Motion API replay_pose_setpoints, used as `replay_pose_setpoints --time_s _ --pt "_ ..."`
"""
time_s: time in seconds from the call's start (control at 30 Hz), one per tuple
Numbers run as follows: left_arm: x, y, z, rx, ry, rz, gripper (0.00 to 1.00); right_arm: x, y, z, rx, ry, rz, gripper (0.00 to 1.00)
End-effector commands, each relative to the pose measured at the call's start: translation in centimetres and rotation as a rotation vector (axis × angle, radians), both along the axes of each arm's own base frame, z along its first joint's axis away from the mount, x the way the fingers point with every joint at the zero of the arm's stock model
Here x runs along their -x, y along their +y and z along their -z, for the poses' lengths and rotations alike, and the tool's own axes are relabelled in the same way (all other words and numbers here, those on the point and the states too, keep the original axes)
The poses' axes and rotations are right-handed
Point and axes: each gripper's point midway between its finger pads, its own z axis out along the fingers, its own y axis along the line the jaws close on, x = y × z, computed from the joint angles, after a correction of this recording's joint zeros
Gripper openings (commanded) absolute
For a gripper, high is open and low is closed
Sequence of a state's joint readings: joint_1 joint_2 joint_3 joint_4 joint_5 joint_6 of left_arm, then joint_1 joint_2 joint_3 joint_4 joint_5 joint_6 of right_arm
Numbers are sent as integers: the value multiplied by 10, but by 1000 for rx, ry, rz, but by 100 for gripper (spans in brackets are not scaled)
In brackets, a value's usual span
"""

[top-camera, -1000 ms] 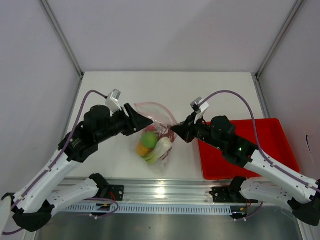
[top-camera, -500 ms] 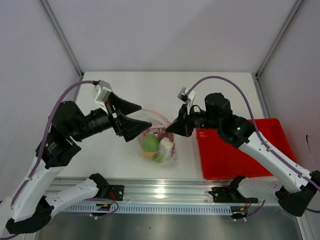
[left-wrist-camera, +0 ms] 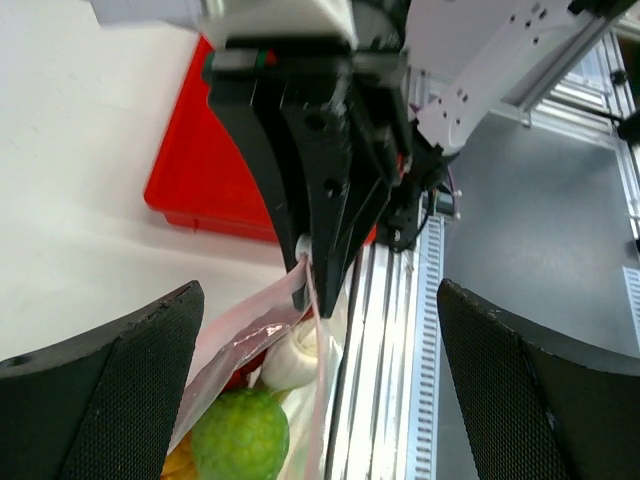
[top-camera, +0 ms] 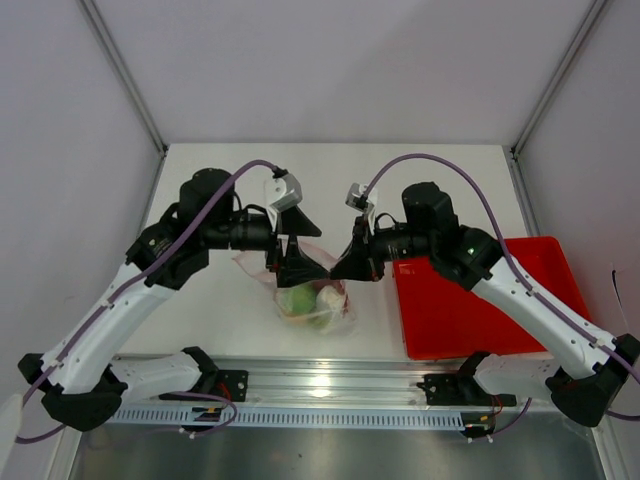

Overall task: Place the food in the zip-top bag and seal the zipper
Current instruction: Adjust the zipper food storage bag at the center of the board.

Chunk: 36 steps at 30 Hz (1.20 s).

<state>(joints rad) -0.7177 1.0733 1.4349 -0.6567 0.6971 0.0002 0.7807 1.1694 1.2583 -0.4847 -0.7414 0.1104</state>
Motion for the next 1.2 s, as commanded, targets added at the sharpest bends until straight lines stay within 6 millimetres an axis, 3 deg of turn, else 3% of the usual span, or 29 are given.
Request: replay_pose_setpoints --time_s 0.0,0.33,0.53,0.63,0.93,0.97,1.03,1.07,1.17 --pt "10 -4 10 -3 -6 90 99 13 -4 -29 -63 -54 -44 0" --pt "9 -13 50 -49 96 122 97 15 -7 -24 -54 -55 -44 0" --pt "13 -4 81 -99 185 69 79 7 -11 -21 -50 -59 -9 0" --pt "12 4 85 -100 170 15 71 6 -12 -19 -46 -54 -13 0" --pt "-10 15 74 -84 122 -163 30 4 -13 -12 -37 -34 -8 0" --pt "-10 15 72 -85 124 -165 19 4 -13 -11 -35 -28 -5 0" --pt "-11 14 69 -86 130 -163 4 1 -13 -10 -37 -22 6 13" --pt "-12 13 71 -96 143 -166 1 -1 -14 -10 -38 -21 15 31" --pt "-13 11 70 -93 160 -169 1 -8 -16 -5 -35 -2 49 48"
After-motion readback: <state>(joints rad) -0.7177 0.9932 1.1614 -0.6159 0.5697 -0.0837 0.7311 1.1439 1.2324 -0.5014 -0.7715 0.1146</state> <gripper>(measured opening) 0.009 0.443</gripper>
